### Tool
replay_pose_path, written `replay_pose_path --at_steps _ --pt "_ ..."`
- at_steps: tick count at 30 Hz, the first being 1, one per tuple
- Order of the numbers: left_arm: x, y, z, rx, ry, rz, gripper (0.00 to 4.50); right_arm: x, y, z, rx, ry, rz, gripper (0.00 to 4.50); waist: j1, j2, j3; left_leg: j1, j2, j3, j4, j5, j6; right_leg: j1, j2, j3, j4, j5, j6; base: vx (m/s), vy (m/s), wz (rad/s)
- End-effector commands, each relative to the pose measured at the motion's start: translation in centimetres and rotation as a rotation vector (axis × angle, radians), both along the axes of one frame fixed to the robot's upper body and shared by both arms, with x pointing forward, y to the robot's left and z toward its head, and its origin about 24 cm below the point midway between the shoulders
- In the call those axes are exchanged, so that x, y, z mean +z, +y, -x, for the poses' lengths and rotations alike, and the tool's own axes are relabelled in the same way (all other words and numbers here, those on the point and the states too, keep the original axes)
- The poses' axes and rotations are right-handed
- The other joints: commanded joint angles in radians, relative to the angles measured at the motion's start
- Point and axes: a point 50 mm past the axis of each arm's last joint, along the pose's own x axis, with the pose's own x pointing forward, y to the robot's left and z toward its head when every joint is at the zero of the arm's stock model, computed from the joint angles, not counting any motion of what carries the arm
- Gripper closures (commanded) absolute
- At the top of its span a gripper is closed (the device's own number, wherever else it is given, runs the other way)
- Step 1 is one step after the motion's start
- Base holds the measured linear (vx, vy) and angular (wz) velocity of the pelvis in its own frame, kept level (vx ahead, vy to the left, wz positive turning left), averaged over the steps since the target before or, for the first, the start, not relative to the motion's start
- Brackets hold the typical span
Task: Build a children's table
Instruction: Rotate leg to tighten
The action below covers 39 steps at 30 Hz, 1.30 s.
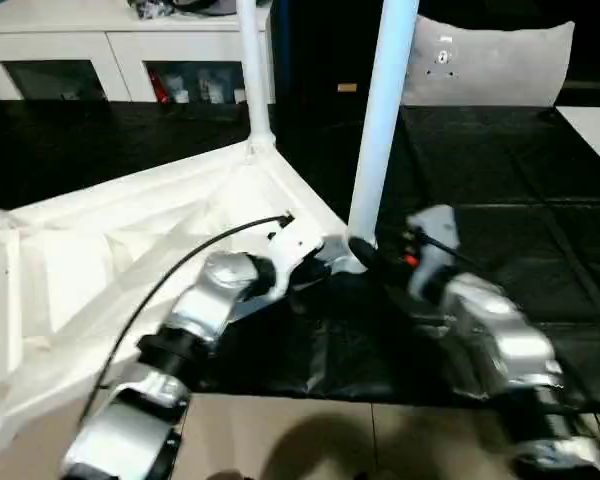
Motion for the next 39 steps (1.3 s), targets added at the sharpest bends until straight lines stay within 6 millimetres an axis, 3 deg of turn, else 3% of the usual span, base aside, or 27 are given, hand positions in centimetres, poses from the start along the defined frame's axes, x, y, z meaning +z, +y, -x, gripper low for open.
replay_pose_path --at_steps 1,4,9,16,18,25,32,39 --pt "0.7 0.6 0.3 -0.108 -0.046 -0.027 4.50 1.0 -1.0 0.5 0.103 -0.039 0.025 0.81 0.010 -0.010 -0.073 -0.003 0.024 -0.004 -0.057 -0.115 0.094 0.078 -0.059 0.040 -0.065 -0.129 -0.211 0.000 0.000 0.00" --pt "0.7 1.3 0.8 -0.205 -0.037 -0.052 4.50 1.4 -1.9 0.8 0.181 -0.052 0.064 0.70 0.009 -0.012 -0.073 -0.003 0.022 -0.002 -0.055 -0.110 0.097 0.076 -0.057 0.039 -0.063 -0.122 -0.217 0.000 0.000 0.00" --pt "0.6 2.3 1.7 -0.354 -0.015 -0.094 4.50 1.8 -2.2 2.0 0.372 -0.038 0.079 0.70 0.024 -0.007 -0.072 0.002 0.031 -0.002 -0.056 -0.121 0.104 0.072 -0.058 0.039 -0.062 -0.141 -0.223 0.000 0.000 0.00" --pt "0.9 3.3 3.1 -0.544 0.045 -0.118 4.50 1.2 -1.4 3.3 0.611 0.055 0.080 1.28 0.043 -0.009 -0.073 0.006 0.036 0.000 -0.056 -0.129 0.092 0.065 -0.060 0.039 -0.056 -0.144 -0.239 0.000 0.000 0.00" --pt "0.9 3.4 3.1 -0.551 0.045 -0.120 4.50 1.2 -1.3 3.4 0.624 0.060 0.079 1.40 0.046 -0.012 -0.072 0.005 0.036 0.001 -0.056 -0.131 0.090 0.065 -0.061 0.041 -0.054 -0.141 -0.240 0.000 0.000 0.00" --pt "1.0 3.6 3.7 -0.608 0.070 -0.114 4.50 1.0 -0.5 3.2 0.679 0.093 0.042 1.92 0.048 -0.013 -0.067 0.005 0.034 -0.001 -0.060 -0.167 0.059 0.062 -0.063 0.041 -0.067 -0.280 -0.192 0.000 0.000 0.00" --pt "1.0 3.7 3.8 -0.615 0.077 -0.114 4.50 0.8 0.2 2.9 0.688 0.088 0.035 2.52 0.047 -0.014 -0.070 0.002 0.032 -0.001 -0.058 -0.145 0.058 0.063 -0.061 0.040 -0.063 -0.247 -0.190 0.000 0.000 0.00" --pt "0.8 3.4 3.5 -0.559 0.068 -0.098 4.50 0.7 0.8 3.7 0.710 0.127 -0.033 2.59 0.046 -0.016 -0.069 0.001 0.031 -0.001 -0.058 -0.141 0.060 0.064 -0.060 0.040 -0.065 -0.262 -0.185 0.000 0.000 0.00"
